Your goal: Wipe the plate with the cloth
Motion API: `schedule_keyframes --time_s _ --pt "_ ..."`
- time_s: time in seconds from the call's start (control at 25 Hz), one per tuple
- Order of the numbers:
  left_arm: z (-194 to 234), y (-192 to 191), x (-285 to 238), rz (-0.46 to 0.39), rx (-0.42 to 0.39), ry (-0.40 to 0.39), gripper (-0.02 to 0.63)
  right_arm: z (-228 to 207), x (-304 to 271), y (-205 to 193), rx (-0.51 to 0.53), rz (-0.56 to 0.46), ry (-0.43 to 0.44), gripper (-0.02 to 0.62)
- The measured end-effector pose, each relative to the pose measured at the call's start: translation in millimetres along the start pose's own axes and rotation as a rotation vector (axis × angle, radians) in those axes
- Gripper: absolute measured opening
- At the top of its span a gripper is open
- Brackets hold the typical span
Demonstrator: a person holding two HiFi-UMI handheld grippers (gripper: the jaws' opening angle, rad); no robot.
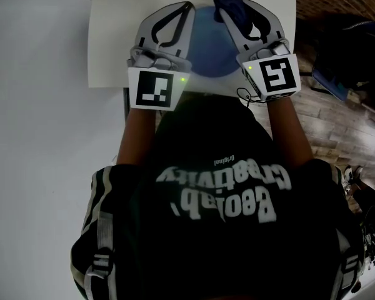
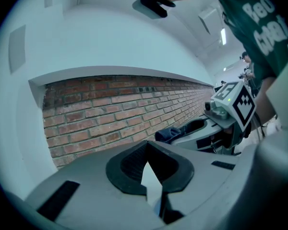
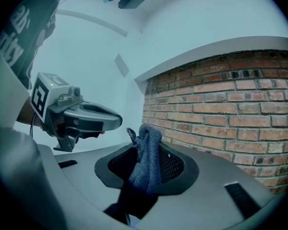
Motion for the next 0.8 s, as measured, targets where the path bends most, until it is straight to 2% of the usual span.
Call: schedule_keyframes --time_s 0.24,0.52,0.8 --pt "-7.2 13.5 -1.4 0.018 0.002 0.002 0.003 -3.5 10.1 4.4 -0.007 0.017 0.024 0.106" --pt "13.1 -12.1 23.1 -0.014 0.002 0.001 0.003 29.7 -12.5 -2.2 0.020 0.015 0.010 0.106" --pt "12.8 -13.0 23.6 -0.018 0.002 0.002 0.003 30.4 -11.6 -2.1 0.023 0.009 0.004 0.107"
Point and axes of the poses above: the fingertips, and each gripper's own axes: x backward along the fingers, z to its left, y out of its top, the point moved 4 cm from there along x, backward along the fingers, and after that the axes turned 13 degrees about -x, right-handed, at the moved point
